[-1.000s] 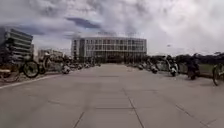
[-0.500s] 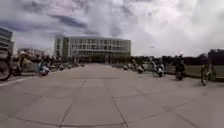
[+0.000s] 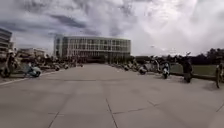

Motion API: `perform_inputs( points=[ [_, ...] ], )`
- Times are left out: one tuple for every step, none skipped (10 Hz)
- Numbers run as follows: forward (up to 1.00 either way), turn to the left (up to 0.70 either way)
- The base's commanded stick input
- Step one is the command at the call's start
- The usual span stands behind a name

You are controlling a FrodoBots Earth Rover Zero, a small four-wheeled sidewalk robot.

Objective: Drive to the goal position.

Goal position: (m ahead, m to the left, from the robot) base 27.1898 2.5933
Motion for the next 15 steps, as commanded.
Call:
perform_inputs(
  points=[
    [1.0, 0.0],
    [1.0, 0.0],
    [1.0, 0.0],
    [1.0, 0.0],
    [1.0, 0.0],
    [1.0, 0.0],
    [1.0, 0.0],
    [1.0, 0.0],
    [1.0, 0.0],
    [1.0, 0.0],
    [1.0, 0.0],
    [1.0, 0.0],
    [1.0, 0.0],
    [1.0, 0.0],
    [1.0, 0.0]
  ],
)
